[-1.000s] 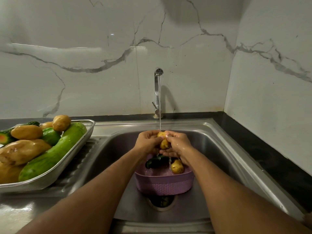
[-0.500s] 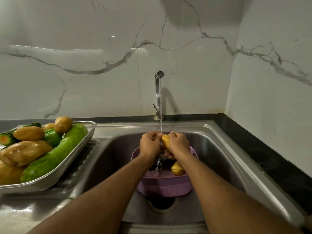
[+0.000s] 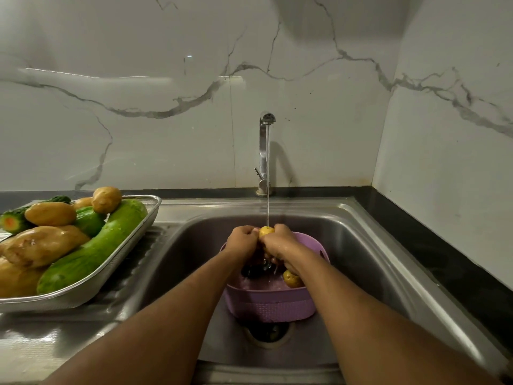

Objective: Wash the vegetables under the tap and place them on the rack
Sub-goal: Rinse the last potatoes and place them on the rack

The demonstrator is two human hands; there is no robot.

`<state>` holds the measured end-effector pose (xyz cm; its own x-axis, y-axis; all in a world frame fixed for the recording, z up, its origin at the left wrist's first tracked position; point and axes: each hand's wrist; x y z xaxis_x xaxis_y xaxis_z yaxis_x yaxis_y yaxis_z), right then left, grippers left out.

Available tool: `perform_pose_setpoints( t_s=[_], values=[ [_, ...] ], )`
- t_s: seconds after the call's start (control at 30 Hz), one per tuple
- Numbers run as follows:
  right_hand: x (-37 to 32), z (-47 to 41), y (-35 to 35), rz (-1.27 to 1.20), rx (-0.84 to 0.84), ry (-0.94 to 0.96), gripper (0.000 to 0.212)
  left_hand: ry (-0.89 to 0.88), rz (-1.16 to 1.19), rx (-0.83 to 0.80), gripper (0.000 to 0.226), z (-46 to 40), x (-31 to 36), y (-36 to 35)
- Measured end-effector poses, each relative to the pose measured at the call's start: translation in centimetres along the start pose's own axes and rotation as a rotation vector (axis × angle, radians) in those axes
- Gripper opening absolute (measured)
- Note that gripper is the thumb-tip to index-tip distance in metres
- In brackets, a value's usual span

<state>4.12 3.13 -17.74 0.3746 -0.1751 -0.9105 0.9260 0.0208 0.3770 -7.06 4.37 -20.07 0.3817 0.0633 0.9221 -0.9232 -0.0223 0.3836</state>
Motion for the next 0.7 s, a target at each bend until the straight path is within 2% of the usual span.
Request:
perform_pose_setpoints(
  t_s=[0.2,0.33,0.47,0.7],
  values=[
    [0.1,-0.8,0.1,-0.066,0.167,0.07,0.034,-0.096,-0.048,0.044,0.034,-0.2,0.3,-0.6],
    [0.1,-0.8,1.6,-0.221,0.279,-0.049,0.038,-0.156,-0.095,0.014,0.035,0.5,1.2,-1.0],
    [0.0,-0.5,1.5,-0.308,0.227,-0.057,0.042,-0.108,-0.146,-0.043,0.052,0.6,1.5,-1.4],
    [0.0,0.1,1.3,-0.287,0.001,-0.034,0.032,-0.023,-0.068,0.005,0.044,-0.2,0.8,-0.5]
  ],
)
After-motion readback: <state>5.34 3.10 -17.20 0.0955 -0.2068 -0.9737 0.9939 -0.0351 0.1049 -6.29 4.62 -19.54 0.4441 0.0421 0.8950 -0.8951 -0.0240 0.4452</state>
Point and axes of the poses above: each hand's wrist, its own z-axis away from the middle knuckle, its own y-axis out of the back of the hand, x = y × z, and after that the axes turned 6 degrees about -z, right-handed
